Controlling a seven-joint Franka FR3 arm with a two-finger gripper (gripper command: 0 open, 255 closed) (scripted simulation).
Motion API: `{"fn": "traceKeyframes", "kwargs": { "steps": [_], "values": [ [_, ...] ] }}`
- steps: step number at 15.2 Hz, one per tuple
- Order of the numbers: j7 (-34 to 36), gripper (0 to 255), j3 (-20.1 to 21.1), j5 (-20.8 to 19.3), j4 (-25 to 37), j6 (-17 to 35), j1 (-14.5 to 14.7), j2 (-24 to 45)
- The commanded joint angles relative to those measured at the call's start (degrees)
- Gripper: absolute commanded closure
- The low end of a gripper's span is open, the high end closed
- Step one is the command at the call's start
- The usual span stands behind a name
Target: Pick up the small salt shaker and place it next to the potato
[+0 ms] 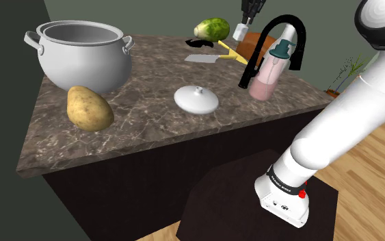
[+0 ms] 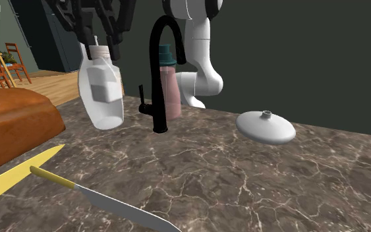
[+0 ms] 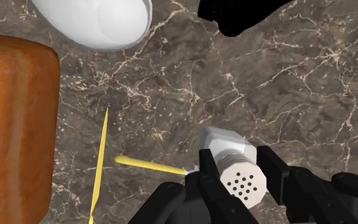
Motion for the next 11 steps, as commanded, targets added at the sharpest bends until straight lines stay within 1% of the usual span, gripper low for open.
{"fn": "traceKeyframes", "kwargs": {
  "steps": [1,2,6,11],
  "values": [
    [-0.2,255,-0.1,0.2,2.6,-1.7,0.0,0.9],
    [-0.2,255,-0.1,0.2,3.0,-2.0,0.0,1.0],
    [6.0,255,3.4,0.0,-0.2,-1.6,2.6,-1.8],
    [13.4,255,7.8,0.3,-2.4,-1.4,5.6,-3.7]
  ]
}}
